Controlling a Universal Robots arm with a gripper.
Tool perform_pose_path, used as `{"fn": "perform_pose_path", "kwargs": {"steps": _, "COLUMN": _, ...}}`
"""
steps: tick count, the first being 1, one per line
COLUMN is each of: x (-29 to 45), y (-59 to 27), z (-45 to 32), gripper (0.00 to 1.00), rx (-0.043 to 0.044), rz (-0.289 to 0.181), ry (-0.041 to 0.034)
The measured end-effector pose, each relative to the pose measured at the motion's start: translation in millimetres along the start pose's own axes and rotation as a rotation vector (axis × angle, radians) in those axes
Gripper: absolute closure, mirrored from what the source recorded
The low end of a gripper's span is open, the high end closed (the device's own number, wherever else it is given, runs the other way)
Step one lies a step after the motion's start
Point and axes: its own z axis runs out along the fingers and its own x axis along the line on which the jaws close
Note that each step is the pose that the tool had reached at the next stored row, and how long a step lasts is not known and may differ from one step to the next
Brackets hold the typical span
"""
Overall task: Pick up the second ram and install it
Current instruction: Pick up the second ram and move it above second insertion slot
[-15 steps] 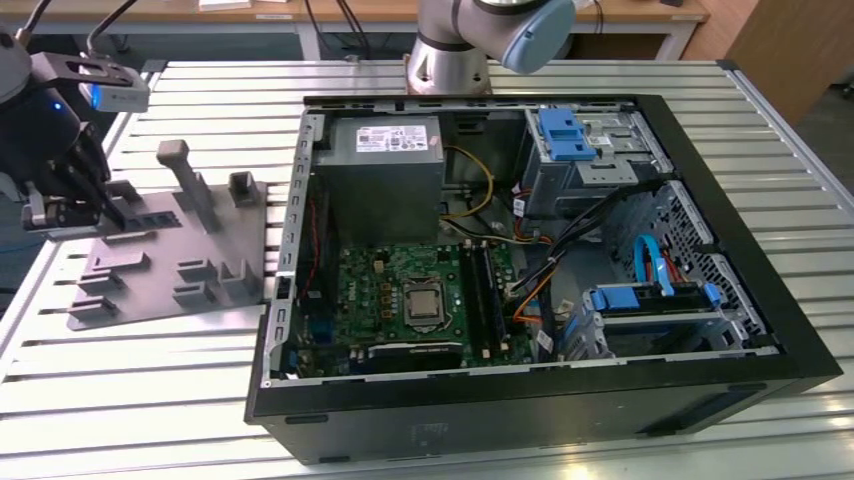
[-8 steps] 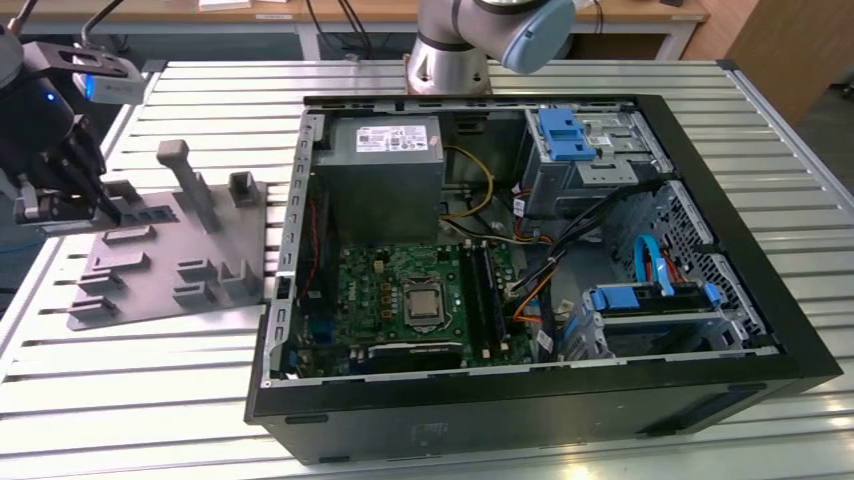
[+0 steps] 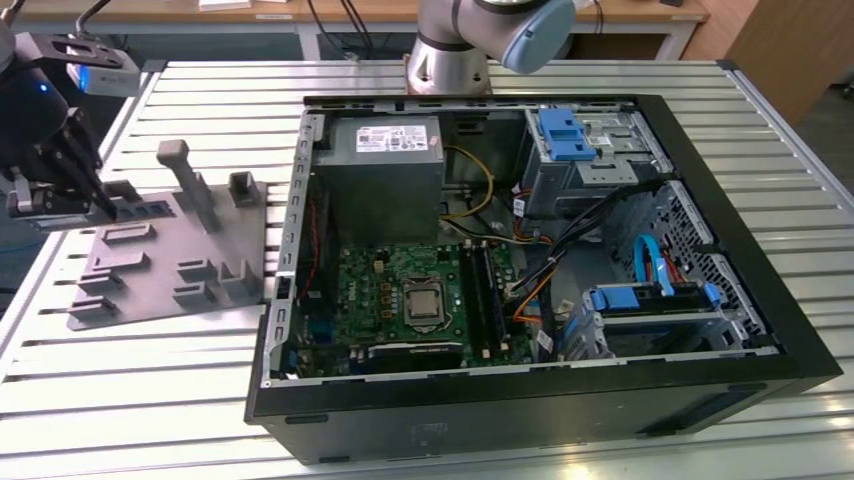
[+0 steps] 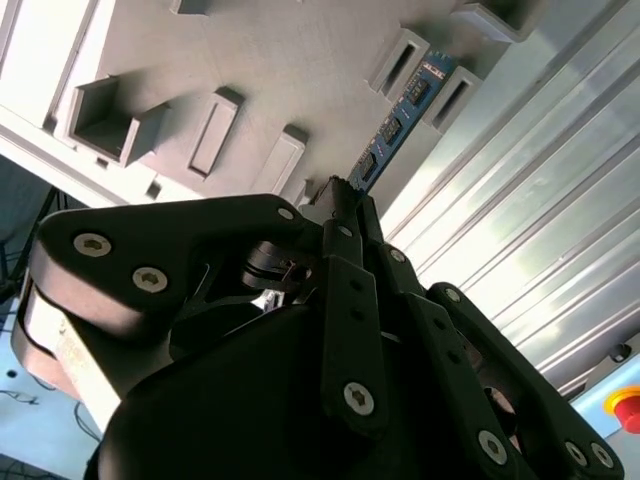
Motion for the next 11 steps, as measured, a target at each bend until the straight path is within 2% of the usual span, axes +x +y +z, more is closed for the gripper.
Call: {"fn": "perform_pose_path", "kwargs": {"steps": 11, "x": -0.8, "y": 0.1, "z": -11.6, "gripper": 0.86, "rx": 0.0003, "rz": 0.000, "ry": -0.0016}}
